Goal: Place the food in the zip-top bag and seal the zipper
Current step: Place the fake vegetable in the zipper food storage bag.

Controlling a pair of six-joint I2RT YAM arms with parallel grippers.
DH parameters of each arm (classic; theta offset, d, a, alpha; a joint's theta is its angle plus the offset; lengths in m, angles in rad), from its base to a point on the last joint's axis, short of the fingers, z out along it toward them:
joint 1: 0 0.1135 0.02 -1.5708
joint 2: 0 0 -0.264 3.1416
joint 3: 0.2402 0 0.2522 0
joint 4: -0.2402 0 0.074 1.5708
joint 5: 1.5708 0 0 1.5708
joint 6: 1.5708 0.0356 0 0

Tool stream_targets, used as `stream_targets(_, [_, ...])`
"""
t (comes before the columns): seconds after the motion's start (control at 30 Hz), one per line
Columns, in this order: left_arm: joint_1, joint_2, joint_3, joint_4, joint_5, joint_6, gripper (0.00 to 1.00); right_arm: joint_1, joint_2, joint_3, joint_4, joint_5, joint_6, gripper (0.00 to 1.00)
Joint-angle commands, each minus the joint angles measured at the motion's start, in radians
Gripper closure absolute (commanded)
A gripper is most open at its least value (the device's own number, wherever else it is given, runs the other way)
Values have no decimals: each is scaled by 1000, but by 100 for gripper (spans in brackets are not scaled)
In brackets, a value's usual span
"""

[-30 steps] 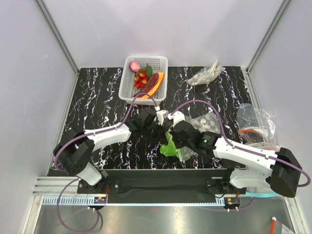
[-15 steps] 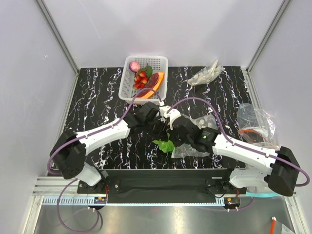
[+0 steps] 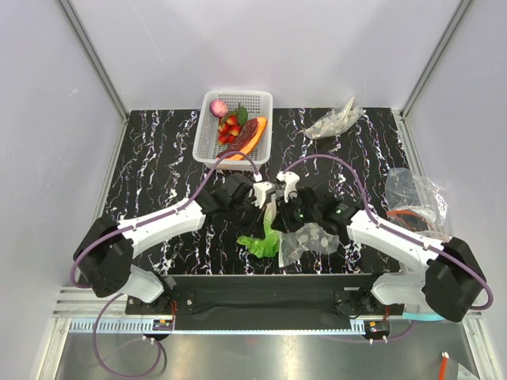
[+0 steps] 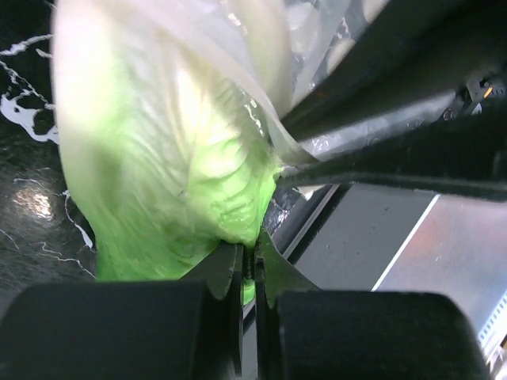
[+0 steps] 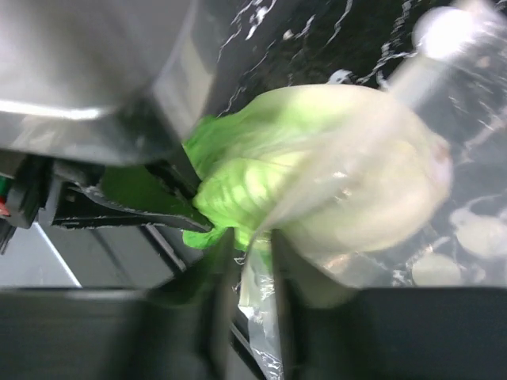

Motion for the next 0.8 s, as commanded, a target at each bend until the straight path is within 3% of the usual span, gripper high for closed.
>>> stream_targets(0.0, [-8,-21,-1,67,76,23,100,-8,31,45,14,-64,-9,65])
stream_targets(0.1, [-8,-15,-10,88,77,17,100,-8,14,60,-13,-56,-7,57])
stream_targets(0.23, [-8,-9,-14,108,79,16,100,-8,-28,108,-91,0,-3,39])
stream_targets(0.77, [-8,22,-12,136,97,29,100,-28,-126,289,-384,359,40,7])
